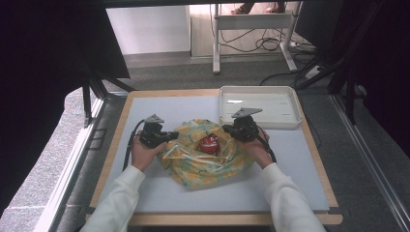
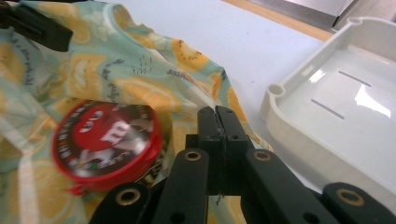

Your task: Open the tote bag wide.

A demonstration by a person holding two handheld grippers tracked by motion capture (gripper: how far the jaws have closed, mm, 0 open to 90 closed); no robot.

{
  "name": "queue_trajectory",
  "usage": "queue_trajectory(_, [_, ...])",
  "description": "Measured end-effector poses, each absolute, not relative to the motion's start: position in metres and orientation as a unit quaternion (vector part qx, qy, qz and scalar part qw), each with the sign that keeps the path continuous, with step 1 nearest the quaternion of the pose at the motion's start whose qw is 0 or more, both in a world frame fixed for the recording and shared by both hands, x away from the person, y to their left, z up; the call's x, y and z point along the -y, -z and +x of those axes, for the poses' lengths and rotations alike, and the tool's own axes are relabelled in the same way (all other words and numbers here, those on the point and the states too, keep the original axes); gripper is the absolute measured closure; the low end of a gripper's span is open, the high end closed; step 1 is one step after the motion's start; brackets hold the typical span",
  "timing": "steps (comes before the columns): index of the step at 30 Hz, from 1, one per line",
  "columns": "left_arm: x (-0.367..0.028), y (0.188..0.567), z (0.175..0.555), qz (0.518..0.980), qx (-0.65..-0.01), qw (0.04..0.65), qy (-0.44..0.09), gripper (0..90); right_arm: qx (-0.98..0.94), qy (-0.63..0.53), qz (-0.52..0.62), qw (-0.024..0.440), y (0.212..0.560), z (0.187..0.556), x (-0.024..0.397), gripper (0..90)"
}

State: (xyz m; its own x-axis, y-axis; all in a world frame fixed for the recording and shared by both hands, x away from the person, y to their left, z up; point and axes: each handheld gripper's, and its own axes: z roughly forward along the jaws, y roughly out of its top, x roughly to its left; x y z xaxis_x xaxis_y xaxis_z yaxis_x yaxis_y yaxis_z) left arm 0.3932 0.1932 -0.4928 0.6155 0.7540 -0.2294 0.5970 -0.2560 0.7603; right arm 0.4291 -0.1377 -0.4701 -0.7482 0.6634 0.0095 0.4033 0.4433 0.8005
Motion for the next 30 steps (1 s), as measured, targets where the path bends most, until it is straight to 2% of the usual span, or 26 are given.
queue_trajectory(11, [-0.194, 0.509, 0.404, 0.79, -0.454, 0.403, -0.087, 89.7, -0.841, -0.398, 0.336, 0.147, 0.492, 0.442, 0.129, 89.3])
queue_trajectory(30, [-0.185, 0.534, 0.406, 0.814, -0.454, 0.355, -0.073, 89.0, -0.863, -0.338, 0.364, 0.097, 0.519, 0.447, 0.129, 89.2])
